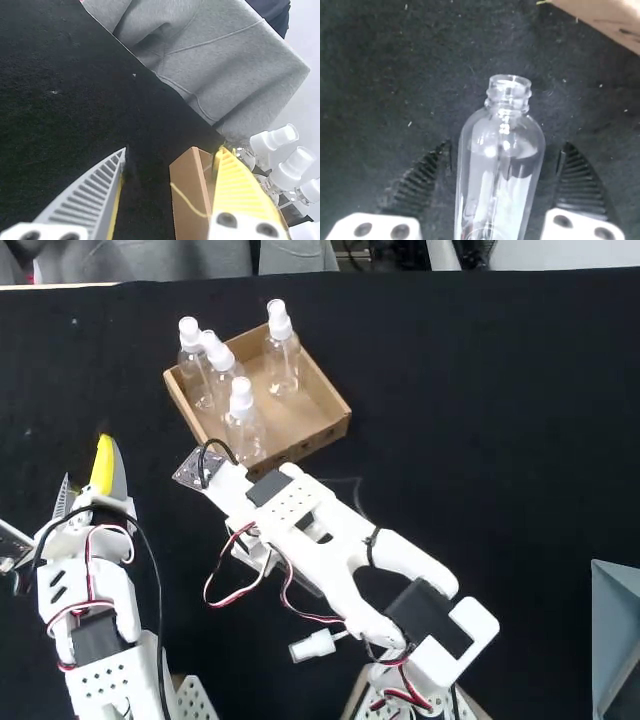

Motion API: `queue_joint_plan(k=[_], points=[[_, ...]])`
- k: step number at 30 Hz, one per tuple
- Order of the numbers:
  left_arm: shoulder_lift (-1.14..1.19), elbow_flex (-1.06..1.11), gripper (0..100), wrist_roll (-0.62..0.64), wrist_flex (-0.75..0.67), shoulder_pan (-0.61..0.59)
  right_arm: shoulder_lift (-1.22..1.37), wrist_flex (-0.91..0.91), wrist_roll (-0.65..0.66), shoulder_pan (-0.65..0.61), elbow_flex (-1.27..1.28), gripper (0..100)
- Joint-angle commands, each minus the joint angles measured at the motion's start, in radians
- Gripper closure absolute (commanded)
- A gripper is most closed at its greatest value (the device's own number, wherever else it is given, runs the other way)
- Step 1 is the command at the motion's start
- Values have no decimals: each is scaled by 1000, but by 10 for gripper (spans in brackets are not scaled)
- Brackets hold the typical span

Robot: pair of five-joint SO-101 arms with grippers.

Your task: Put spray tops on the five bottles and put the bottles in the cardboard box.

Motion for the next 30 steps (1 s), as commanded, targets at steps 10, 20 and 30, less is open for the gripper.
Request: queue_joint_plan(k=[10,20,30], points=[[-11,24,740,-11,-5,-10,-13,-23,-11,-12,-59,789],[-11,24,740,-11,-5,-10,-19,-15,-3,-11,-62,903],[-11,24,740,-11,-5,-10,-220,12,-3,66,16,903]])
